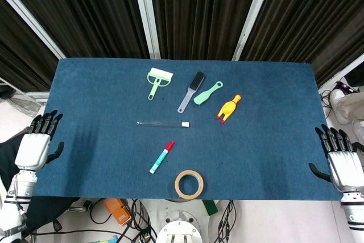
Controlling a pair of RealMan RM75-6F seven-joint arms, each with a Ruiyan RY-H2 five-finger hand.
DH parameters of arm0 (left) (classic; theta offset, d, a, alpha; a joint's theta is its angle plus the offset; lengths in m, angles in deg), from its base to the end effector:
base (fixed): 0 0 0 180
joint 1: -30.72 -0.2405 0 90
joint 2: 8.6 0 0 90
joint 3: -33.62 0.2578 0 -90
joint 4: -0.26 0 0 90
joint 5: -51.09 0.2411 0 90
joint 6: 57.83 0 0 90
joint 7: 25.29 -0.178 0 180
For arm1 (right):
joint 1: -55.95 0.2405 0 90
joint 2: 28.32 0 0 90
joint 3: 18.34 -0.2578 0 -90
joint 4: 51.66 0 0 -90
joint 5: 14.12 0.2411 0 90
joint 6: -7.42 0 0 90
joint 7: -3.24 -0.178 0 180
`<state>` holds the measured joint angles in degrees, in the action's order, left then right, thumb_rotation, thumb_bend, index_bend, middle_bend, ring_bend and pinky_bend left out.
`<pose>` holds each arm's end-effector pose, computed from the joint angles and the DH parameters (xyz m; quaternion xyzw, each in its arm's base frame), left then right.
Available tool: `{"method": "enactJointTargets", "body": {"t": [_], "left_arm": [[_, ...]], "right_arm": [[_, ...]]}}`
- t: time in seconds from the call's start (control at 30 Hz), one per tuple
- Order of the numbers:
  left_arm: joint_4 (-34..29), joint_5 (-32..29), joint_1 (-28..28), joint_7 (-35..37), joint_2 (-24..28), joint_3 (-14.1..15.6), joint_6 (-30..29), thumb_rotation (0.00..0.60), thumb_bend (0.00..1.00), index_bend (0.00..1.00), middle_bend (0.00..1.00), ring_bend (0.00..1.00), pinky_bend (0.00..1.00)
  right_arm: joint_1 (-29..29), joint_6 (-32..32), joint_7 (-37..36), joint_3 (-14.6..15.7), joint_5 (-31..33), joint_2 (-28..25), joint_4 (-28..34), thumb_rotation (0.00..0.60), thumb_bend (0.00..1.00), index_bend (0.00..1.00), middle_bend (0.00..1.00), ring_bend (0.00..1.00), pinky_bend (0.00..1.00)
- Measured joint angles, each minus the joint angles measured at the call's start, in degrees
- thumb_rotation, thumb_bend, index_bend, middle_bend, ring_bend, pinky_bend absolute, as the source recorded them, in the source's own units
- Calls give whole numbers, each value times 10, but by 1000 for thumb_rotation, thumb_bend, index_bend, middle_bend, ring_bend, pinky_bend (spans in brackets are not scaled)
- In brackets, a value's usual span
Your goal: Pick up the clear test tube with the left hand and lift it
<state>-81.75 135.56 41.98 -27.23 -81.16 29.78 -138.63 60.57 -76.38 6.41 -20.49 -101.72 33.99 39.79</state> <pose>-0.3286 0.2614 0.0933 -0.6258 -0.3586 -0.3806 0.5788 -0.3307 -0.2138 0.1361 0.6263 -0.3612 0.3527 0.5940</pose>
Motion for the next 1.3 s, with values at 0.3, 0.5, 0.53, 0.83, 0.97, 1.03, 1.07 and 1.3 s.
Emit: {"method": "enactJointTargets", "body": {"t": [0.3, 0.5, 0.53, 0.83, 0.97, 1.03, 1.07, 1.3], "left_arm": [[-6, 3, -2, 1, 2, 3, -2, 600, 372, 28, 0, 0, 38], [-16, 5, 4, -8, -4, 8, 13, 600, 353, 27, 0, 0, 38], [-19, 6, 7, -14, -6, 9, 17, 600, 350, 27, 0, 0, 38], [-105, -1, 100, -117, -23, -17, 132, 600, 317, 28, 24, 0, 38], [-128, -52, 155, -165, -44, -51, 194, 600, 316, 41, 57, 0, 38], [-133, -84, 188, -180, -58, -72, 225, 600, 316, 69, 84, 0, 38], [-134, -97, 202, -186, -65, -81, 236, 600, 316, 92, 107, 0, 38], [-97, -202, 282, -237, -122, -119, 293, 600, 306, 159, 190, 0, 38]], "right_arm": [[1, 0, 3, 0, -1, 1, 1, 600, 347, 0, 39, 0, 0], [0, 5, 2, 0, 6, 1, 5, 600, 347, 0, 39, 0, 0], [0, 8, 3, 1, 7, 0, 6, 600, 347, 0, 39, 0, 0], [4, 18, 11, 2, 13, -3, 11, 600, 347, 0, 39, 0, 0], [3, 19, 6, 3, 12, -6, 12, 600, 347, 0, 39, 0, 0], [3, 20, 6, 4, 11, -6, 12, 600, 347, 0, 39, 0, 0], [3, 20, 7, 4, 11, -6, 12, 600, 347, 0, 39, 0, 0], [4, 23, 4, 3, 15, -7, 12, 600, 346, 0, 39, 0, 0]]}}
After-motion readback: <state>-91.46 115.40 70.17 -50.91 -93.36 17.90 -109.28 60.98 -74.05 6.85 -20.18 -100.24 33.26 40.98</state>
